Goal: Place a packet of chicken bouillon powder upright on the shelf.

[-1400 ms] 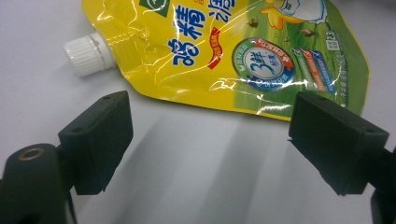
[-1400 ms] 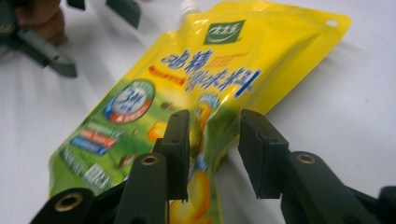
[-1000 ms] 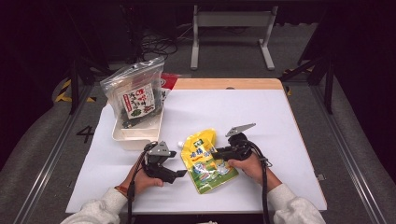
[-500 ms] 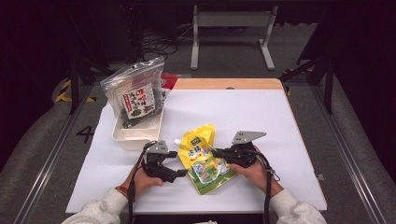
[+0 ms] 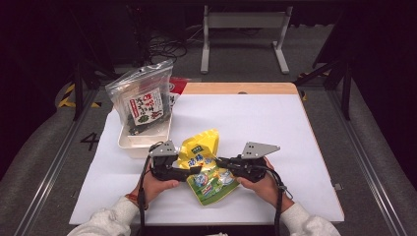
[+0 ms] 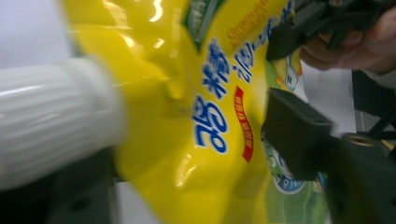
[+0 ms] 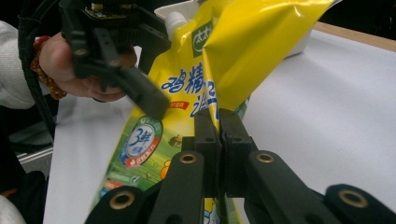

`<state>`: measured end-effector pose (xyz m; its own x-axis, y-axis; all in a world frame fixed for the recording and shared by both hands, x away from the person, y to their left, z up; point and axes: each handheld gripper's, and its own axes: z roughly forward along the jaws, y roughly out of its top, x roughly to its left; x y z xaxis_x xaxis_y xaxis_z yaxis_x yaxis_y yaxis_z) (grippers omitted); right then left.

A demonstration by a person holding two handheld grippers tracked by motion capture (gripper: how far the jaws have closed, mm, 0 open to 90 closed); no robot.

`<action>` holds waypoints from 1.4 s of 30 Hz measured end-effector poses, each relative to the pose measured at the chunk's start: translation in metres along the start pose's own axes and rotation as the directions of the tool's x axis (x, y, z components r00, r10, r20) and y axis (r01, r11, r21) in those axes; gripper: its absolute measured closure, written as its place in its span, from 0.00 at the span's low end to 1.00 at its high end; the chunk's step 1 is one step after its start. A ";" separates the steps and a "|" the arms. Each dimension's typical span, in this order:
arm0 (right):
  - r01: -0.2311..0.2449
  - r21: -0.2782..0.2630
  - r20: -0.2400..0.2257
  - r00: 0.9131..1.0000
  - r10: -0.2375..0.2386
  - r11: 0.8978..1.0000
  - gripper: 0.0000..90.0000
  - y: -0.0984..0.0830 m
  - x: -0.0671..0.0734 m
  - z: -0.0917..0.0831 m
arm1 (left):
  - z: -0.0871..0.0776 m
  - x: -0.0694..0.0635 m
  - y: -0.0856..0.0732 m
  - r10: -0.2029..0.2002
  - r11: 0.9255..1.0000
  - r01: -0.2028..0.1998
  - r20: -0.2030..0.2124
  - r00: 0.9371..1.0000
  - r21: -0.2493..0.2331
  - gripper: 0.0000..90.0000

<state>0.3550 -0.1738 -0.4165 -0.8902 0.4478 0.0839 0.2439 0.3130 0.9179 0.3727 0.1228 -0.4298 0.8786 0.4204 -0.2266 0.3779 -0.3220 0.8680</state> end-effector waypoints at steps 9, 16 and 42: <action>0.000 -0.007 0.006 1.000 0.000 1.000 0.91 -0.002 0.002 0.002 | -0.020 -0.009 0.015 0.088 0.992 -0.083 0.053 0.995 -0.096 0.88; 0.013 -0.004 0.010 1.000 -0.013 1.000 0.79 0.001 0.007 0.002 | -0.027 -0.022 0.026 0.184 0.980 -0.180 0.055 0.981 -0.082 0.95; -0.051 0.078 0.174 0.984 0.037 0.996 0.39 -0.018 -0.009 -0.036 | -0.097 -0.017 0.052 0.320 0.938 -0.327 -0.079 0.944 -0.115 0.96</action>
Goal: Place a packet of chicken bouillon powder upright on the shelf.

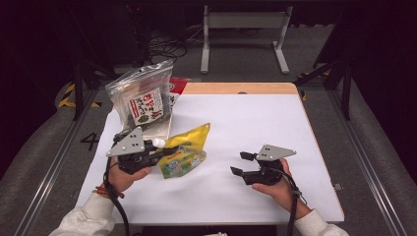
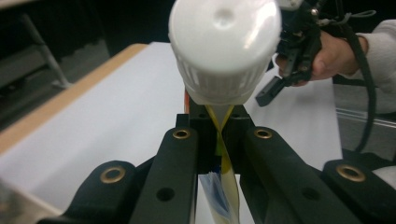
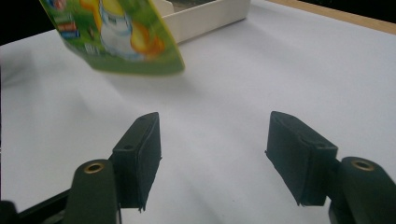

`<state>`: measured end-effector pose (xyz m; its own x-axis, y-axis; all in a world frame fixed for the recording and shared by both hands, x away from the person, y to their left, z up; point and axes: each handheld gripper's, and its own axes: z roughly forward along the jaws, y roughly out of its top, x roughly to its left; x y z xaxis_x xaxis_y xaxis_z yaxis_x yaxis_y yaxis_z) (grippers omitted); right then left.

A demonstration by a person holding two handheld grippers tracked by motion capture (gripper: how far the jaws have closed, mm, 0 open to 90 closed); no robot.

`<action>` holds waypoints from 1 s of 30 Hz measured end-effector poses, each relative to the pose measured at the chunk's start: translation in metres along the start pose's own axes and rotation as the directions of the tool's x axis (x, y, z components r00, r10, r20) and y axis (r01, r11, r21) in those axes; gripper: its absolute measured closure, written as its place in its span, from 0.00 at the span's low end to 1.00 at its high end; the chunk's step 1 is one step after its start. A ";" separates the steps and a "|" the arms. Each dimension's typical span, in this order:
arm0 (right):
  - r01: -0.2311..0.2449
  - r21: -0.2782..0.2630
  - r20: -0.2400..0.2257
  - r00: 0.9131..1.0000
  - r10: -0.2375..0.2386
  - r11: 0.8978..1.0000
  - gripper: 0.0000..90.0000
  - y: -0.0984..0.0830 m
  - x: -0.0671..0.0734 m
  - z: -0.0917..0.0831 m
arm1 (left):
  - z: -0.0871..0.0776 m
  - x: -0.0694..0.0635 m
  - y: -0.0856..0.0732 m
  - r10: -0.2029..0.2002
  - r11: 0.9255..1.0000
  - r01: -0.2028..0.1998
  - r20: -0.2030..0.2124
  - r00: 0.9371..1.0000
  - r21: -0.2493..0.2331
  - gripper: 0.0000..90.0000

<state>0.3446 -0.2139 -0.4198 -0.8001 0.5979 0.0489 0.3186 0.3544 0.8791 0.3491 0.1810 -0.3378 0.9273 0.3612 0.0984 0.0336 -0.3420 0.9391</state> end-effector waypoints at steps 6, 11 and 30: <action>-0.020 0.002 0.001 1.000 0.020 1.000 0.38 -0.002 -0.002 0.001 | -0.029 0.019 0.011 0.039 0.999 -0.041 -0.069 0.997 -0.032 0.96; -0.018 0.023 -0.006 1.000 0.018 1.000 0.37 -0.004 -0.002 0.008 | -0.046 0.038 0.022 0.076 0.996 -0.079 -0.069 0.995 -0.039 0.97; -0.042 0.050 -0.016 0.999 0.042 0.998 0.35 -0.009 0.000 0.017 | -0.063 0.097 0.009 0.092 0.995 -0.090 -0.055 0.994 0.036 0.97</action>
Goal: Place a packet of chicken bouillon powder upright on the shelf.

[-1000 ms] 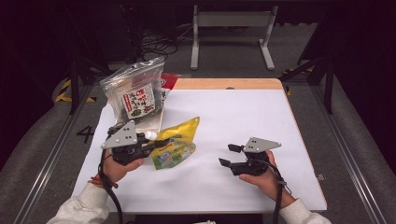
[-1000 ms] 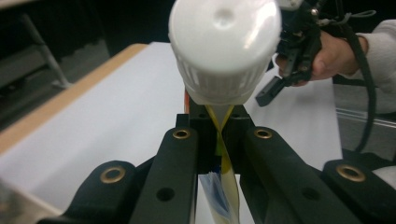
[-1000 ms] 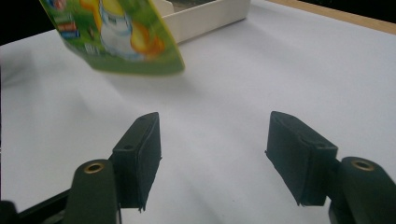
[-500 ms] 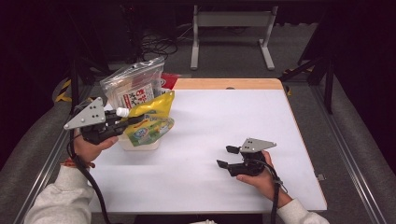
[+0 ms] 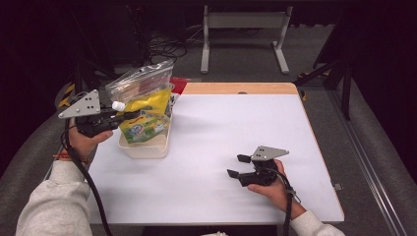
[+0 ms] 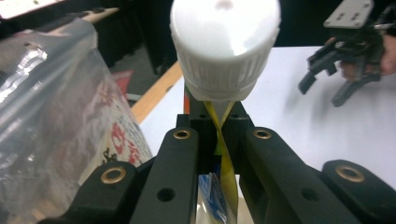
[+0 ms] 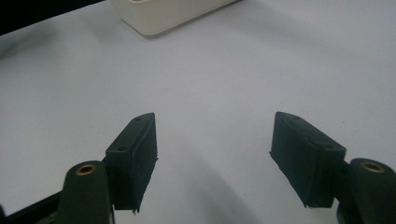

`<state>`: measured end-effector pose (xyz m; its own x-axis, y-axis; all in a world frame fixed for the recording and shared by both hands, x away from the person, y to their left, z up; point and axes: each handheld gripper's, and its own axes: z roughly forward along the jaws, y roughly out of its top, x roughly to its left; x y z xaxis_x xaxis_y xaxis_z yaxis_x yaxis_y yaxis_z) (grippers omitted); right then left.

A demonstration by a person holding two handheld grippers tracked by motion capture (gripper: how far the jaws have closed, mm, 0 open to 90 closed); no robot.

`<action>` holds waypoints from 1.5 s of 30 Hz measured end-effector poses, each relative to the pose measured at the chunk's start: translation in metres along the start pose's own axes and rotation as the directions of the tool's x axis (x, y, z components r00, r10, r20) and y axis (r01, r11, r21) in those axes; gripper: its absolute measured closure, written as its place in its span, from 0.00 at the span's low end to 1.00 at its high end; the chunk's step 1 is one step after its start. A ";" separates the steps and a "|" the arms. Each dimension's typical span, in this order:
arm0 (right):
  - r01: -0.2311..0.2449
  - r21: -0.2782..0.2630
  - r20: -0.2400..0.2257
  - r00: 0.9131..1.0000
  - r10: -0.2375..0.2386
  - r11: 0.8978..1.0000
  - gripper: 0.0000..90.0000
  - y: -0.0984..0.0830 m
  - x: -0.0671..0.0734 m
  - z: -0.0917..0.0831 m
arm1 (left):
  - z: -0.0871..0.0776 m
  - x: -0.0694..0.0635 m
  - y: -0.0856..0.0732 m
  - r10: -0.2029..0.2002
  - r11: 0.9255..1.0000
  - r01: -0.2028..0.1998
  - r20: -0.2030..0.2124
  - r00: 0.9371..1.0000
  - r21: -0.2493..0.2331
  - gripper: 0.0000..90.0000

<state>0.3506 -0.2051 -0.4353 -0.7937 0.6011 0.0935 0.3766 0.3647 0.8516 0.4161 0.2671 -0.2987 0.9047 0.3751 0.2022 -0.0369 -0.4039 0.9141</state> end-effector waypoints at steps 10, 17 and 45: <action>-0.006 0.014 0.001 1.000 0.006 1.000 0.34 -0.002 0.001 0.002 | -0.001 0.009 -0.025 -0.057 0.998 0.056 0.045 0.997 0.037 0.96; -0.007 0.018 -0.003 1.000 0.007 1.000 0.33 -0.001 0.002 0.003 | -0.013 0.016 -0.037 -0.104 0.995 0.103 0.053 0.993 0.011 0.96; 0.007 0.043 -0.011 1.000 -0.007 0.999 0.29 0.001 0.003 0.007 | 0.005 0.011 -0.063 -0.197 0.980 0.198 -0.061 0.978 0.013 0.87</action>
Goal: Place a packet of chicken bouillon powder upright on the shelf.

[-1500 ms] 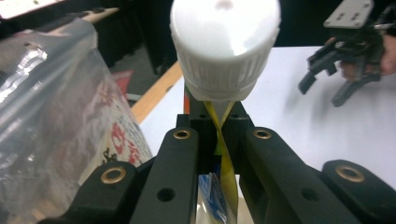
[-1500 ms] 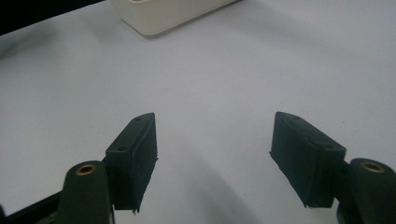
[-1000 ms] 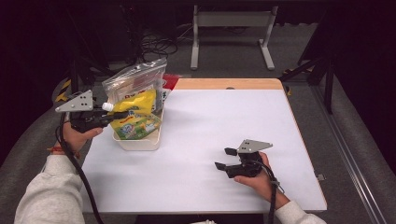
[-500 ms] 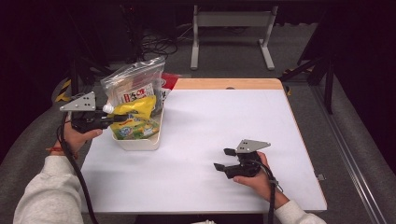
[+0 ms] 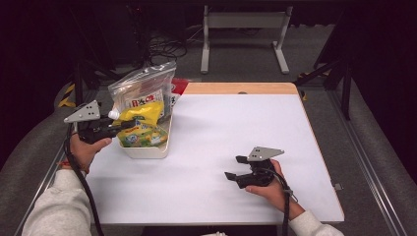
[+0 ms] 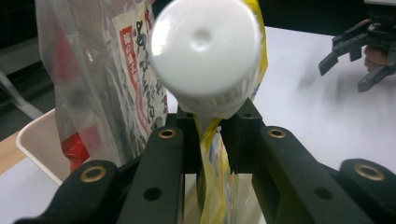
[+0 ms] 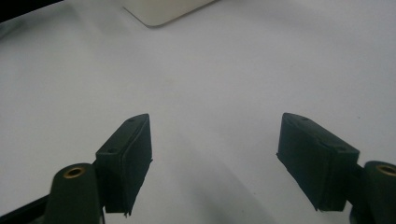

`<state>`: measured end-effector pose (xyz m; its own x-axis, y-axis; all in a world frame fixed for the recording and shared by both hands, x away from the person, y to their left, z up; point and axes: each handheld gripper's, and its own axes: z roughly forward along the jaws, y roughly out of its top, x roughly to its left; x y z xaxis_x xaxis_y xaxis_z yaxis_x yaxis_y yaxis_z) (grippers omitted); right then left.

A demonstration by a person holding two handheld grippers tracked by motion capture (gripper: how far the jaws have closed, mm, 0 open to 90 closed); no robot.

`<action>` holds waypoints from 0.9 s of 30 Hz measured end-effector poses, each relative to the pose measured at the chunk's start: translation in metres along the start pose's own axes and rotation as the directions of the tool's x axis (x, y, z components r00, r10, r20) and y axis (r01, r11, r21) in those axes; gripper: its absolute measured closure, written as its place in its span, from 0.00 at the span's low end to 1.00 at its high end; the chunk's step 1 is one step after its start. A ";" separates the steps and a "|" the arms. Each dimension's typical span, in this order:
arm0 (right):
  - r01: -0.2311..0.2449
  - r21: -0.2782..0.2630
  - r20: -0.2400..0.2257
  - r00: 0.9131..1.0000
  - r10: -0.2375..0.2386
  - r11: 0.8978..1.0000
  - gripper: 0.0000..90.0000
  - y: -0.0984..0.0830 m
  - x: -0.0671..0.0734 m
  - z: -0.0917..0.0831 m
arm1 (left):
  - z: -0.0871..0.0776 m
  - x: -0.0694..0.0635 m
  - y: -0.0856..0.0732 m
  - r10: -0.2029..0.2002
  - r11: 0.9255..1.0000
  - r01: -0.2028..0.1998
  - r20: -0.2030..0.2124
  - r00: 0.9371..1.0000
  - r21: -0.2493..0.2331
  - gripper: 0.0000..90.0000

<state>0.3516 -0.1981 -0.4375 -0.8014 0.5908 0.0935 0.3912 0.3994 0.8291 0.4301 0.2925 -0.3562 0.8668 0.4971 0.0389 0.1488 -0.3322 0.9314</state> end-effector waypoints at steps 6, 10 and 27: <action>0.004 0.000 0.002 1.000 -0.004 1.000 0.29 0.000 0.000 -0.001 | 0.004 -0.006 -0.008 -0.004 1.000 0.004 -0.023 1.000 -0.005 0.91; 0.009 -0.003 0.002 1.000 -0.009 1.000 0.29 0.001 0.000 -0.002 | 0.007 -0.009 -0.015 -0.014 1.000 0.014 -0.045 0.999 -0.005 0.93; 0.068 -0.004 0.053 0.996 -0.068 0.998 0.29 0.005 -0.001 -0.007 | 0.003 -0.034 -0.016 -0.030 0.999 0.023 -0.211 0.977 -0.034 0.79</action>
<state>0.3510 -0.2015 -0.4300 -0.8011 0.5985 0.0082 0.3341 0.4357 0.8358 0.3992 0.2784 -0.3736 0.7423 0.6644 0.0867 0.1523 -0.2934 0.9438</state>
